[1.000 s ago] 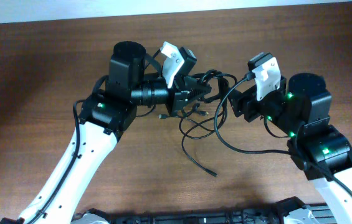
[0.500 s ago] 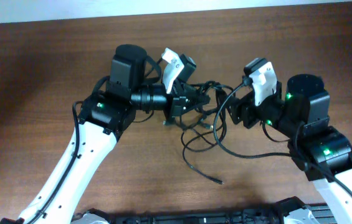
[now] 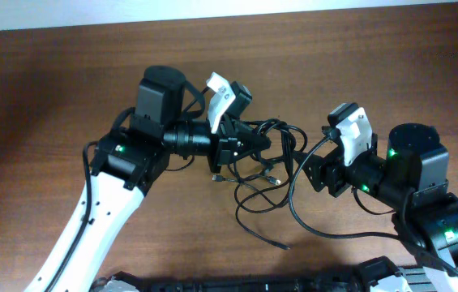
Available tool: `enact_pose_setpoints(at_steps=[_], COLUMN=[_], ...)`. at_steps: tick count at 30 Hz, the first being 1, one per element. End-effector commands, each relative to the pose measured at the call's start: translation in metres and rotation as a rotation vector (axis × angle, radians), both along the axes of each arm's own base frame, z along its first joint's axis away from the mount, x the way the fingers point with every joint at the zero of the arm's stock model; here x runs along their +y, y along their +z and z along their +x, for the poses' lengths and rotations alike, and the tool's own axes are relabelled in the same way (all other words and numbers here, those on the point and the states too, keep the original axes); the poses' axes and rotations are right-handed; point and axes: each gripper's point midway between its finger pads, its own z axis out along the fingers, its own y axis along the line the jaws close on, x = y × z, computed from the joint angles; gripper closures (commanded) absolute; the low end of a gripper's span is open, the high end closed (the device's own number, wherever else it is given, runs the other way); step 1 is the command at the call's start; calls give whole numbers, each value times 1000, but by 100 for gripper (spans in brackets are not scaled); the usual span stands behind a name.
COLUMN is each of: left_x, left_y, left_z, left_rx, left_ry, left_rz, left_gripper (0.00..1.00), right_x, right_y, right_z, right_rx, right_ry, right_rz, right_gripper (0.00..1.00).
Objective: Untangle cables
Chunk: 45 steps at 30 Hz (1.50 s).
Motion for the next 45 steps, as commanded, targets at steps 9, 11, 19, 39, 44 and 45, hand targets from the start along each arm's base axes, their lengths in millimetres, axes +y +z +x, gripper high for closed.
enact_pose_setpoints(at_steps=[9,11,19,39,44,45], left_x=[-7,-9,-10,4,-2,-3], left_y=[20,19,16,-6,-1,1], left_z=[-28,-30,-25,23,10,7], left_rx=[-40,-46,-61,-145,-122,-118], left_ry=[-83,-92,-59,200,126,113], left_rz=[-36,-35,-12,150,103,95], left_gripper=[100,100,100,100,100,100], right_x=[-12,-11,-7,0,1,1], right_y=[4,3,5,10,9,8], right_z=[12,13,18,15,19,20], right_rx=[-24,-20,-32,-41,-43,-44], right_ry=[-87,-83,-68,-30,-29,-25], right_rz=[-29,-28,-15,10,10,4], right_gripper=[25,25,25,25,25,25])
